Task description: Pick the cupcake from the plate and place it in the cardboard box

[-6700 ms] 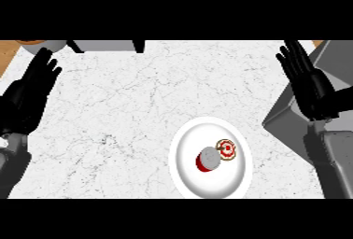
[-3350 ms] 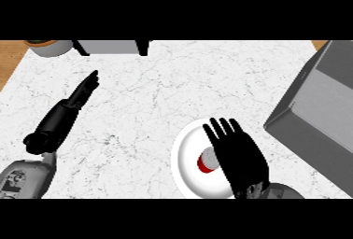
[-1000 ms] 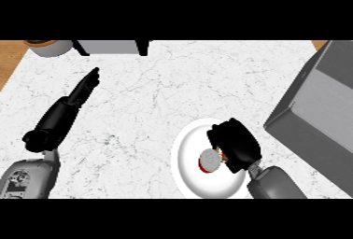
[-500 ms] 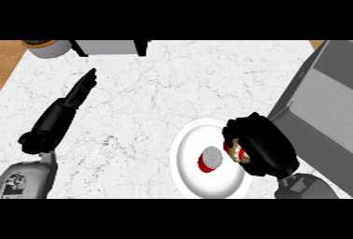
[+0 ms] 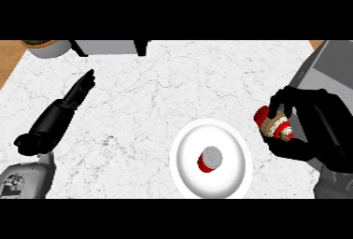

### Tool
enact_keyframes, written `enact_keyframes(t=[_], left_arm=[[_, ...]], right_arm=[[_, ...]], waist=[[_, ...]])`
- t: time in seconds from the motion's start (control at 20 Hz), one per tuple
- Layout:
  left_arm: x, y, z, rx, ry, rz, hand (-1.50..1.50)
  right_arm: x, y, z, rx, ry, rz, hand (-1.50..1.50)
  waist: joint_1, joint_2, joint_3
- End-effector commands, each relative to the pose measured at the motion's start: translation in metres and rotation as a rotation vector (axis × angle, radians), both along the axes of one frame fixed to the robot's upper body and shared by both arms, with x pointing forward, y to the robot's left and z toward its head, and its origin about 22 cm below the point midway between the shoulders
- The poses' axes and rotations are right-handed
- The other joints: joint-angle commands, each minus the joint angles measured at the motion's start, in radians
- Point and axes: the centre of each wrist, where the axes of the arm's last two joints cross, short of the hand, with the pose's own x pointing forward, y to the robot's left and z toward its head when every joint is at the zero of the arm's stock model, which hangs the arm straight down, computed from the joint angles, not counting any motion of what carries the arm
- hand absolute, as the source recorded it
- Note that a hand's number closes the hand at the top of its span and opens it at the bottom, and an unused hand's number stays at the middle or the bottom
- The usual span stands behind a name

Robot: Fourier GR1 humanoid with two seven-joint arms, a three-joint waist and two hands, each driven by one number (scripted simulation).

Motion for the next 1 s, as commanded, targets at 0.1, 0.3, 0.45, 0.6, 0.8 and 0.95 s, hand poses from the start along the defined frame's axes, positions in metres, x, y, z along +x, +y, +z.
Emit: enact_keyframes(t=[0.1, 0.3, 0.45, 0.6, 0.8, 0.95], left_arm=[[-0.001, -0.013, -0.012, -0.002, -0.006, -0.013, 0.00], [0.017, -0.005, 0.009, -0.002, -0.011, -0.009, 0.00], [-0.001, -0.012, -0.006, -0.002, -0.015, -0.025, 0.00], [-0.001, -0.001, 0.002, 0.004, -0.010, -0.012, 0.00], [0.002, -0.011, -0.005, -0.009, -0.021, -0.037, 0.00], [0.011, -0.012, -0.004, 0.002, -0.021, -0.019, 0.00]], right_arm=[[0.023, -0.042, 0.048, 0.143, -0.040, -0.224, 1.50], [0.041, -0.106, 0.052, 0.166, -0.028, -0.301, 1.50], [0.071, -0.129, 0.053, 0.113, -0.017, -0.344, 1.50], [0.070, -0.160, 0.055, 0.016, 0.073, -0.355, 1.50], [0.086, -0.183, 0.039, -0.055, 0.314, -0.406, 1.50], [0.095, -0.195, 0.023, -0.064, 0.424, -0.359, 1.50]], waist=[[0.007, 0.003, 0.000], [0.006, 0.005, 0.001], [0.024, 0.007, 0.001], [0.020, 0.005, 0.001], [0.037, 0.014, 0.000], [0.028, 0.011, 0.001]])
